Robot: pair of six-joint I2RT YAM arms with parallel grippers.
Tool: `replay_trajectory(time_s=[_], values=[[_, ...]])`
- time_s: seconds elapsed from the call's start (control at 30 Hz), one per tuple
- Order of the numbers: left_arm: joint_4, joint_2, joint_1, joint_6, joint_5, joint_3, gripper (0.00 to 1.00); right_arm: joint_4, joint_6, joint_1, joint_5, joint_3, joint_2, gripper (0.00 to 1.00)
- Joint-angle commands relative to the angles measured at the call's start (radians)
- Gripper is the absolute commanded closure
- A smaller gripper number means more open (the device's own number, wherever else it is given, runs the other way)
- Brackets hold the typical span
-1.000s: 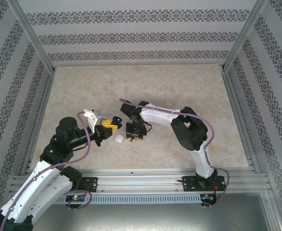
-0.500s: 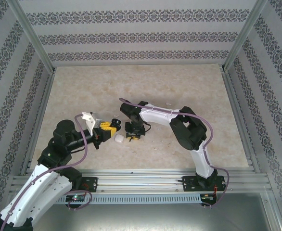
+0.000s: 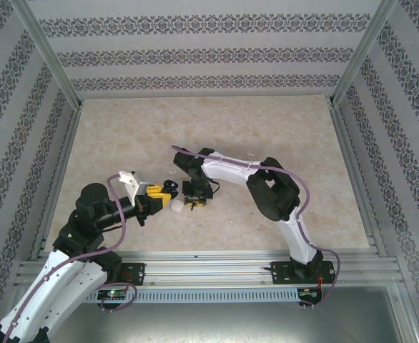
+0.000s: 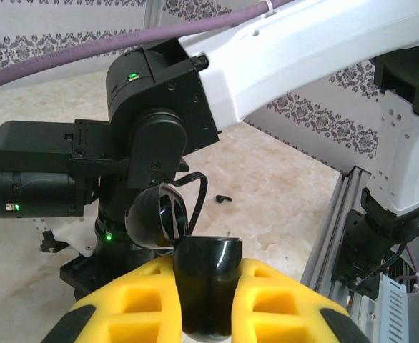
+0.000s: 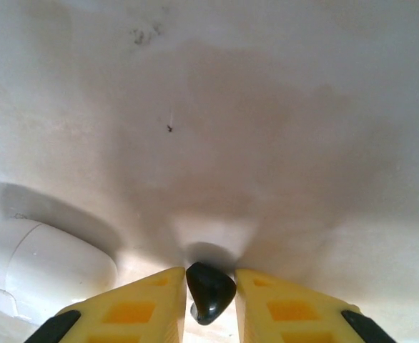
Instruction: Insert the wireless bluetooth earbuds into the charging case
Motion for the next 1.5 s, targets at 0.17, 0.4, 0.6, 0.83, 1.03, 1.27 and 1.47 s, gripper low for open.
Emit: replay_trajectory(time_s=[0.17, 0.4, 0.6, 0.83, 1.03, 1.27, 1.47], values=[[-0.019, -0.018, 0.005, -0.012, 0.03, -0.009, 1.0, -0.063, -0.042, 0.018, 0.069, 0.027, 0.041, 0.81], [0.018, -0.017, 0.006, -0.021, 0.054, -0.017, 1.0, -0.076, -0.09, 0.019, 0.126, 0.036, 0.002, 0.83], [0.11, -0.004, 0.006, -0.038, 0.08, -0.051, 1.0, -0.091, -0.166, 0.019, 0.207, 0.029, -0.086, 0.84], [0.212, 0.046, 0.006, -0.031, 0.135, -0.054, 1.0, -0.075, -0.217, 0.018, 0.266, -0.013, -0.224, 0.86], [0.287, 0.089, 0.006, -0.053, 0.134, -0.056, 1.0, -0.061, -0.236, 0.018, 0.267, -0.042, -0.328, 0.86], [0.349, 0.146, 0.006, -0.067, 0.136, -0.043, 1.0, -0.044, -0.251, 0.019, 0.275, -0.082, -0.44, 0.87], [0.392, 0.188, 0.005, -0.097, 0.14, -0.037, 1.0, -0.034, -0.293, 0.019, 0.307, -0.09, -0.523, 0.88]])
